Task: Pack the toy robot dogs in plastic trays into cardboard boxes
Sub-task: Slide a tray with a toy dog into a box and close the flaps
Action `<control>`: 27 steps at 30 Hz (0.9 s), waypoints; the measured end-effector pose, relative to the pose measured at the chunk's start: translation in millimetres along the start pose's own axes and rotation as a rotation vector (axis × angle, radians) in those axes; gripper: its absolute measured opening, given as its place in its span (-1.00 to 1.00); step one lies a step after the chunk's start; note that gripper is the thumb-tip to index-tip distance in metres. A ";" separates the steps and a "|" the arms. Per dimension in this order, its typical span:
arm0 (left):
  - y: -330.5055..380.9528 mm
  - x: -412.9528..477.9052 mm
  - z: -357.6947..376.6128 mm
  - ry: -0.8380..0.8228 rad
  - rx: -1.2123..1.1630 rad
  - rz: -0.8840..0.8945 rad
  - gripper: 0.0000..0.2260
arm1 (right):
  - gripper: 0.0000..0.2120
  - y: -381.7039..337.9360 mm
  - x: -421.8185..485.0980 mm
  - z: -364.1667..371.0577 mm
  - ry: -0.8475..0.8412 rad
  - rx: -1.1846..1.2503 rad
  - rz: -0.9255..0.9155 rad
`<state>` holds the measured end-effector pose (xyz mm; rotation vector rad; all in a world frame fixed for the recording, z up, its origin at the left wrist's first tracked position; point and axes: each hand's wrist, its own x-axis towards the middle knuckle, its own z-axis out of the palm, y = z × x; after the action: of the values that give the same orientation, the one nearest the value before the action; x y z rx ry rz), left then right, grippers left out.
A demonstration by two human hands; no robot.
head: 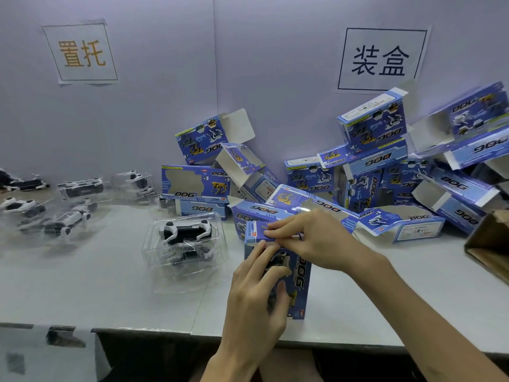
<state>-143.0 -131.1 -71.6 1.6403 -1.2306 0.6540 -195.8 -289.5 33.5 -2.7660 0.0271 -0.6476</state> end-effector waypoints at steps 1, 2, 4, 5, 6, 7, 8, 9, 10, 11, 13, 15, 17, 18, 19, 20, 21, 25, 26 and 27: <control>-1.1 -0.4 0.1 0.002 -0.033 -0.006 -0.80 | -0.75 -1.0 -1.1 0.5 -0.013 -0.015 0.001; -1.9 -0.5 -0.1 0.005 -0.066 -0.014 -0.79 | -0.72 -1.8 -3.0 1.3 -0.030 -0.027 0.006; -2.5 0.0 -1.2 0.018 -0.119 -0.019 -0.79 | -0.63 -3.7 -8.3 3.2 -0.056 -0.040 0.017; -2.6 0.7 -2.1 0.029 -0.125 -0.007 -0.80 | -0.60 -4.5 -11.0 3.9 -0.061 -0.050 0.015; -2.9 1.8 -2.9 0.044 -0.108 0.012 -0.80 | -0.57 -5.4 -13.5 4.1 -0.061 -0.072 0.003; -3.6 3.4 -3.6 0.068 -0.068 0.031 -0.80 | -0.56 -6.4 -15.3 4.1 -0.060 -0.108 -0.016; -4.9 6.0 -3.9 0.097 -0.014 0.041 -0.79 | -0.56 -6.8 -16.9 4.2 -0.057 -0.147 -0.034; -6.4 9.2 -3.7 0.124 0.042 0.034 -0.77 | -0.56 -6.5 -18.2 4.2 -0.050 -0.175 -0.043; -8.5 12.9 -3.4 0.140 0.089 0.014 -0.75 | -0.56 -5.7 -19.4 4.5 -0.043 -0.174 -0.041; -11.0 16.0 -3.0 0.141 0.121 -0.008 -0.74 | -0.55 -4.5 -20.8 4.7 -0.042 -0.137 -0.031; -16.8 19.8 -1.8 0.111 0.126 -0.030 -0.69 | -0.54 -0.5 -24.0 4.3 -0.059 0.026 -0.003; -22.9 21.4 -1.1 0.073 0.088 -0.034 -0.68 | -0.56 7.4 -27.6 0.8 -0.008 0.244 0.035; -26.8 22.4 -1.5 0.057 0.076 -0.028 -0.68 | -0.65 18.2 -31.2 -2.7 0.107 0.417 0.094; -27.9 22.8 -1.6 0.050 0.076 -0.023 -0.68 | -0.72 23.4 -32.9 -2.2 0.169 0.452 0.111; -28.3 22.4 -1.9 0.043 0.073 -0.018 -0.67 | -0.79 27.7 -34.9 -0.4 0.221 0.471 0.124; -28.2 22.2 -2.6 0.036 0.068 -0.015 -0.66 | -0.85 30.7 -36.6 2.4 0.264 0.493 0.138; -27.9 21.7 -3.1 0.028 0.061 -0.015 -0.66 | -0.89 32.1 -37.9 5.3 0.299 0.517 0.152; -22.6 21.9 -4.1 0.013 0.045 -0.053 -0.69 | -0.95 32.1 -38.2 14.8 0.389 0.460 0.135; -20.8 23.0 -4.8 0.010 0.039 -0.067 -0.70 | -0.95 31.1 -37.2 16.5 0.404 0.437 0.124; -19.6 24.6 -5.5 0.006 0.033 -0.079 -0.72 | -0.95 29.7 -36.5 18.2 0.420 0.421 0.116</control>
<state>-115.5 -135.6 -56.0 1.7035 -1.1503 0.6330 -219.1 -309.6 -6.5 -2.1735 0.1249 -1.0539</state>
